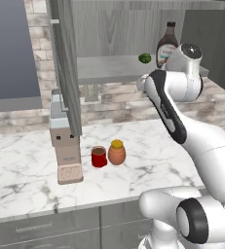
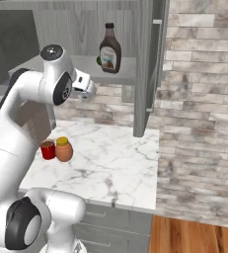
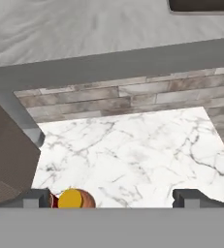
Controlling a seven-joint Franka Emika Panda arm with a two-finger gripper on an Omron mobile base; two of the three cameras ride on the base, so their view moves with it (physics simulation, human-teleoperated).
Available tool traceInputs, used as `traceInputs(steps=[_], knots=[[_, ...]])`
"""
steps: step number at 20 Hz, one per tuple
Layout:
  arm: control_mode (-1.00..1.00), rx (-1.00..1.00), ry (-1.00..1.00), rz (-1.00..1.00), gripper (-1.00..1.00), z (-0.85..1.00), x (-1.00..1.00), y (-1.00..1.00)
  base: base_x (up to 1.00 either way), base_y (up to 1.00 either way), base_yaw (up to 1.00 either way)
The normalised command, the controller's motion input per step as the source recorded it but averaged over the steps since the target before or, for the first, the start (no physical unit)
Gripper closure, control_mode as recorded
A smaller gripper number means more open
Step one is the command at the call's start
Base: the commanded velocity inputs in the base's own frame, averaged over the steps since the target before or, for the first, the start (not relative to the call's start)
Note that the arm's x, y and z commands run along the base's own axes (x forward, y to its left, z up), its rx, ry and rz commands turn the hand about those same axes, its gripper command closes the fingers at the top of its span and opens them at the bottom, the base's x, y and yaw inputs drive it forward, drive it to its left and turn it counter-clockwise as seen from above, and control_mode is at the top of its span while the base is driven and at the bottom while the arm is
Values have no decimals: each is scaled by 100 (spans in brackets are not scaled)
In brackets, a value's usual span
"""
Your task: Pick the syrup bottle and honey bottle from the cabinet and place them next to the mug.
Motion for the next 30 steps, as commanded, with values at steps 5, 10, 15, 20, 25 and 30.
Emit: traceInputs(steps=[5, 10, 15, 20, 25, 30], knots=[[-100, 0, -7, -4, -100, 53, 0, -11, 0, 0, 0], [-100, 0, -20, -11, -100, 23, 0, -32, 0, 0, 0], [-100, 0, -23, -12, -100, 20, 0, -33, 0, 0, 0], [-100, 0, -22, -10, -100, 21, 2, -21, 0, 0, 0], [-100, 0, -2, -1, -100, 66, 3, -20, 0, 0, 0], [-100, 0, 0, 7, -100, 41, -8, -19, 0, 0, 0]])
